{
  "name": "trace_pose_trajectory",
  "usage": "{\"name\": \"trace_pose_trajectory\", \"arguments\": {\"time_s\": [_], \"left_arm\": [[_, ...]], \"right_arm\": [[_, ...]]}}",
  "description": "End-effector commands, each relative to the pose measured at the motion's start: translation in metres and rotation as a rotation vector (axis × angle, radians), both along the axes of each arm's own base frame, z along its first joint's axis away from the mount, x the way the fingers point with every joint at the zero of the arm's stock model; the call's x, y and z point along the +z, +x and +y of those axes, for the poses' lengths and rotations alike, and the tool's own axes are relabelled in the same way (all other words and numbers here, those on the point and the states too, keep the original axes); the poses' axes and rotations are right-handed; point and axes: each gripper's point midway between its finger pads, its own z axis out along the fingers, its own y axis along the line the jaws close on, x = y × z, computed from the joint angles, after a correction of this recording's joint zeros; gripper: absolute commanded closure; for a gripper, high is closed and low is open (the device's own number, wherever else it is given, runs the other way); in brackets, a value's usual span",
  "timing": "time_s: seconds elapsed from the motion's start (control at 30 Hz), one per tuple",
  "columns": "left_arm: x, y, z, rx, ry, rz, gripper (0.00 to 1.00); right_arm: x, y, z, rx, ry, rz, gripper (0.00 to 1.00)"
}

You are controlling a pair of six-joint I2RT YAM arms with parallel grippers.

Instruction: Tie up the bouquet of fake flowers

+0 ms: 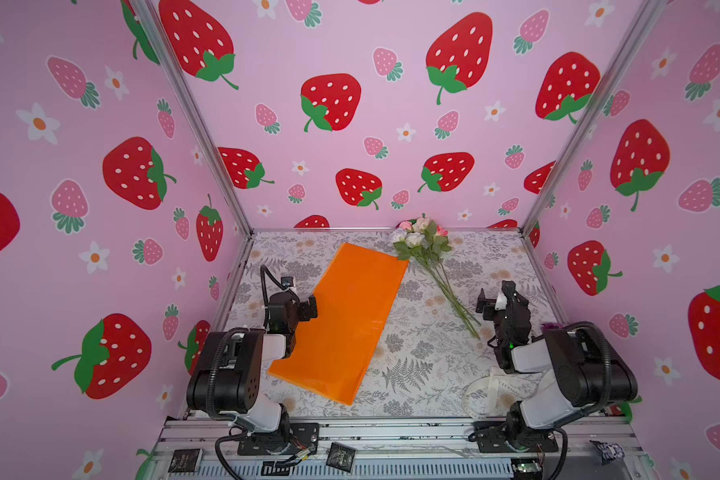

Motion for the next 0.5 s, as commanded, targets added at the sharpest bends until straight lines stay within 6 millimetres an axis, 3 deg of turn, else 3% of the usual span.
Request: {"name": "trace_pose_trajectory", "arguments": {"time_s": [0.0, 0.47], "left_arm": [[0.0182, 0.0106, 0.0004, -0.011, 0.015, -0.053, 0.01], [0.0179, 0.0105, 0.0005, -0.010, 0.014, -0.052, 0.01]], "right_arm": [[0.0060, 0.0014, -0.0022, -0.011, 0.001, -0.021, 0.00], [0.0039, 0.0024, -0.0019, -0.008, 0.001, -0.013, 0.00]]}}
